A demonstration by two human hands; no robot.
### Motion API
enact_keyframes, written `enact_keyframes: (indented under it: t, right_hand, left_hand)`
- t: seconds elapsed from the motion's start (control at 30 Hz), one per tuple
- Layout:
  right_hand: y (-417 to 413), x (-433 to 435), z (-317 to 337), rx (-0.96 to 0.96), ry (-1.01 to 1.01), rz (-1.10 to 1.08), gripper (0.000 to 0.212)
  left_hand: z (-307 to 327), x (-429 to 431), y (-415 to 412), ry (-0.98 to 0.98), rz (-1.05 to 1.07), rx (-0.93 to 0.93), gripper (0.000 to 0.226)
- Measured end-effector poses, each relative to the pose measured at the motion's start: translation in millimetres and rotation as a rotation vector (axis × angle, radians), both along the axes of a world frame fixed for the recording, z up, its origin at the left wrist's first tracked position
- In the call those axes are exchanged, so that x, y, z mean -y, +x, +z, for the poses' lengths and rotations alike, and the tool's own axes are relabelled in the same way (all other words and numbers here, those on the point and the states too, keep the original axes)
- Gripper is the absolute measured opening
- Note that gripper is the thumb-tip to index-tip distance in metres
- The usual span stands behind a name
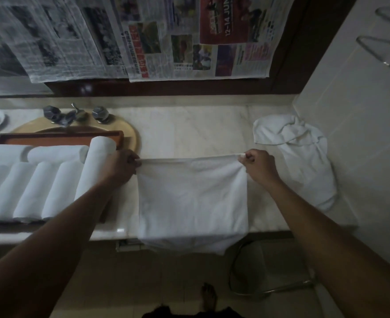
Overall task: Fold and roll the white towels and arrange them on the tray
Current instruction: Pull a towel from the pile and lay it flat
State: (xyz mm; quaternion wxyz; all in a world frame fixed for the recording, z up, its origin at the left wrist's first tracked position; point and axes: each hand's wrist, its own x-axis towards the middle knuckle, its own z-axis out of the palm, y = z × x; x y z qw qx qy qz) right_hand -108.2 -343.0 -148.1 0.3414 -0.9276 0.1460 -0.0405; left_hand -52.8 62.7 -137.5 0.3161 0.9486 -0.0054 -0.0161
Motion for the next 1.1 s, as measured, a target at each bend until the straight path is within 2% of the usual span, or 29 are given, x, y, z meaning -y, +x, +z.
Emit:
enact_keyframes:
  t: [0.17, 0.3, 0.47, 0.57, 0.73, 1.1]
  right_hand:
    - [48.6, 18.0, 8.6, 0.053, 0.184, -0.021, 0.019]
    - [90.9, 25.0, 22.6, 0.088, 0.147, -0.029, 0.024]
    - [158.0, 28.4, 24.9, 0.123, 0.109, -0.059, 0.019]
    - [206.8, 23.1, 21.2, 0.127, 0.046, -0.089, 0.019]
    - [267.4, 15.7, 2.0, 0.078, -0.085, -0.136, 0.017]
    - [359.1, 14.6, -79.4, -0.007, -0.172, -0.226, 0.015]
  left_hand:
    - [9.7, 11.3, 49.8, -0.039, 0.021, 0.075, 0.003]
    - [19.4, 19.6, 95.2, -0.018, 0.051, 0.136, 0.009]
    - [26.7, 29.3, 155.3, -0.046, 0.075, 0.141, 0.007]
    - [24.8, 34.5, 203.8, -0.005, 0.099, 0.144, 0.012]
    - [0.8, 41.5, 265.2, 0.014, 0.153, 0.104, 0.016]
    - [-86.5, 51.6, 350.2, -0.002, 0.198, 0.096, 0.013]
